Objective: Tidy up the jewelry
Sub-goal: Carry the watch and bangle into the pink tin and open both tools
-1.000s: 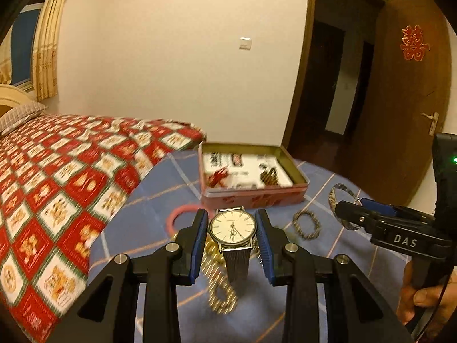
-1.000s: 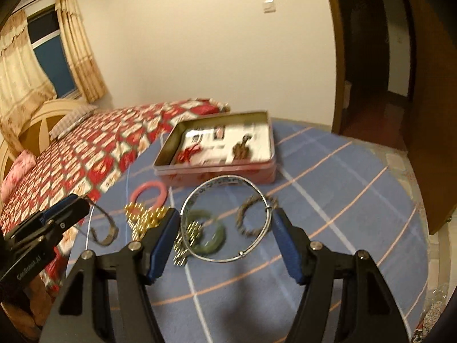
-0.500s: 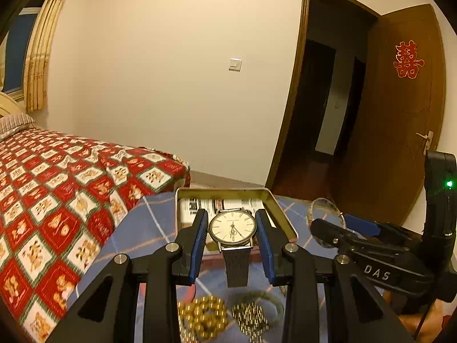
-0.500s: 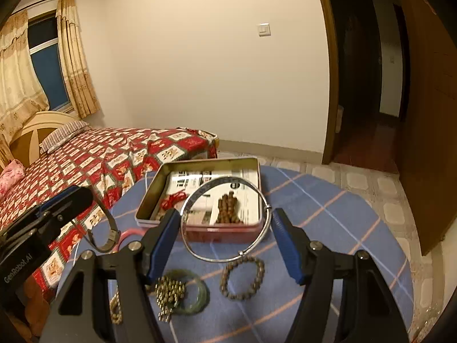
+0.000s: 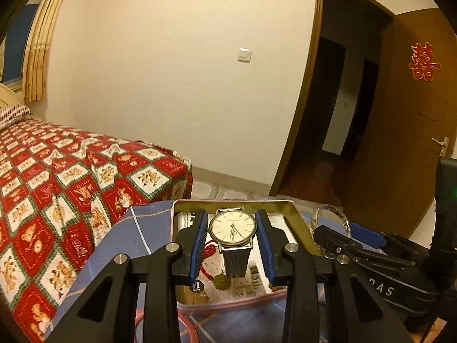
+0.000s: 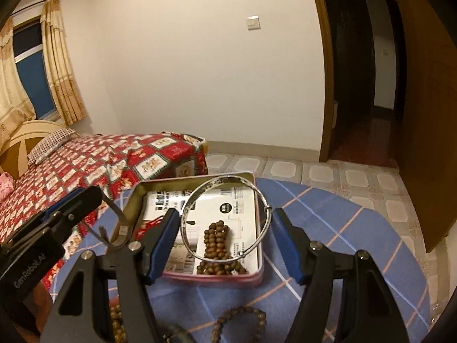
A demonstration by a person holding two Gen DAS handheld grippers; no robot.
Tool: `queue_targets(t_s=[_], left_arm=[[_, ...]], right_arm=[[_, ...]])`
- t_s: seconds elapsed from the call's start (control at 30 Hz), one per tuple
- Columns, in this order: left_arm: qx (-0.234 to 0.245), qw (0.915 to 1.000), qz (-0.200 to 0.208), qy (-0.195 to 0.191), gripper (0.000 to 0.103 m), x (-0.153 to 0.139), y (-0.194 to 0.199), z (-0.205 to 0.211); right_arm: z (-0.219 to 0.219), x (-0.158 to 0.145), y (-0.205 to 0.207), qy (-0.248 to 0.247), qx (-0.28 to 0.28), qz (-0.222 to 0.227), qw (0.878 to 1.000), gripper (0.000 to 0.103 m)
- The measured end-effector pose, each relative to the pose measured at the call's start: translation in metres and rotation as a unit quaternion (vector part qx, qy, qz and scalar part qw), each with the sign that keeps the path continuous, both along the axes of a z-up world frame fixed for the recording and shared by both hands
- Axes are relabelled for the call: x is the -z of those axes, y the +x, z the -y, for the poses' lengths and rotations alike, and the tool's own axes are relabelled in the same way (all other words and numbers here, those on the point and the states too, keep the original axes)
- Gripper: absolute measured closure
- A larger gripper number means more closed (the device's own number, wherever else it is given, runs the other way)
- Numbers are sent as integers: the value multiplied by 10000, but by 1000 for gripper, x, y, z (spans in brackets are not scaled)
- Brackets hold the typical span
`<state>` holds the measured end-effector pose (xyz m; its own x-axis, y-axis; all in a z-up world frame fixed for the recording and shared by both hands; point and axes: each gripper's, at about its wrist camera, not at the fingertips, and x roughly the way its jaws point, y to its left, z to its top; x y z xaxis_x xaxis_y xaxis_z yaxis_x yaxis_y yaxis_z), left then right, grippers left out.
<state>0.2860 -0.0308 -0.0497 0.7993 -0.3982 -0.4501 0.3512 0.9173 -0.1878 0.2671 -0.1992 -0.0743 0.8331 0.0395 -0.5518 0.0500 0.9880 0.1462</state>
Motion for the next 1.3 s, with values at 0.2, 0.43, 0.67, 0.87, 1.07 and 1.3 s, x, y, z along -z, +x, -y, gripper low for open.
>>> queue_targets(t_s=[0.2, 0.43, 0.67, 0.87, 1.07, 1.3], left_arm=[[-102, 9999, -121, 44, 68, 12, 19, 3], [-96, 9990, -434, 110, 68, 32, 31, 4], [-103, 9984, -524, 209, 68, 38, 33, 5], [-84, 9977, -648, 176, 68, 43, 38, 3], [-72, 9971, -747, 80, 68, 46, 42, 2], [-109, 9962, -856, -97, 40, 43, 44, -5]], right_arm=[[-6, 12, 18, -71, -118, -152, 9998, 34], [-7, 29, 31, -155, -195, -358, 9990, 34], [-10, 35, 33, -290, -329, -394, 9983, 34], [-13, 40, 38, -222, -522, -441, 9974, 33], [-18, 41, 39, -261, -545, -444, 9972, 28], [-15, 37, 34, -141, -519, -276, 9982, 21]])
